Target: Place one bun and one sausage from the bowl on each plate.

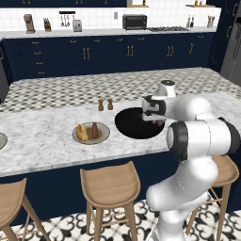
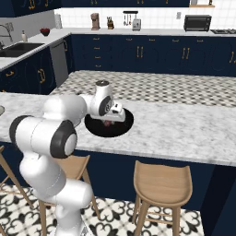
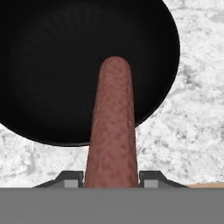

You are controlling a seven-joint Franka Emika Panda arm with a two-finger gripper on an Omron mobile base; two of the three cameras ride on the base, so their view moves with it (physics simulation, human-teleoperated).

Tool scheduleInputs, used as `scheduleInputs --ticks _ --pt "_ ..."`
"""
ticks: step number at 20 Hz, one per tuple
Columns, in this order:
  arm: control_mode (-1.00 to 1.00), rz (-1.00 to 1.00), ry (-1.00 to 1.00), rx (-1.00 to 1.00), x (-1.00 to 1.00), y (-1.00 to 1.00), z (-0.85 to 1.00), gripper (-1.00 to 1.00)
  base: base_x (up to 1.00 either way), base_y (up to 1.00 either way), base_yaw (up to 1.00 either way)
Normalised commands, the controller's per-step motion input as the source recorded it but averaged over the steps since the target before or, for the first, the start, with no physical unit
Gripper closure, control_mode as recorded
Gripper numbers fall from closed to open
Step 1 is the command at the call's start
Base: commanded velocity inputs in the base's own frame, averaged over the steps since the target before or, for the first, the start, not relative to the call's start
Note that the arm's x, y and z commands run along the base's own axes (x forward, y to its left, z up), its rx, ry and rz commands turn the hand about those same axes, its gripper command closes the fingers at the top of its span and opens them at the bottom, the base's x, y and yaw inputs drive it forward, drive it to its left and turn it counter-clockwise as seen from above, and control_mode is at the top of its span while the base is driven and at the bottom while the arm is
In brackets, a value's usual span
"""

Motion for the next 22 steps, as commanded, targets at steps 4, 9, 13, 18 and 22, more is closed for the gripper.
scheduleInputs --ticks 4,9,13,18,22 --pt "-1.0 -0.04 0.01 0.09 -0.78 -0.28 0.48 1.0 0.0 0.0 0.0" --pt "-1.0 -0.02 0.0 0.07 -0.63 -0.11 0.36 1.0 0.0 0.0 0.0" --pt "-1.0 0.02 -0.02 -0.02 -0.43 0.47 0.33 1.0 0.0 0.0 0.0" --pt "-1.0 0.01 0.0 -0.03 -0.42 0.39 0.27 1.0 0.0 0.0 0.0" --pt "-1.0 -0.01 0.0 0.0 -0.6 0.0 0.17 1.0 0.0 0.0 0.0"
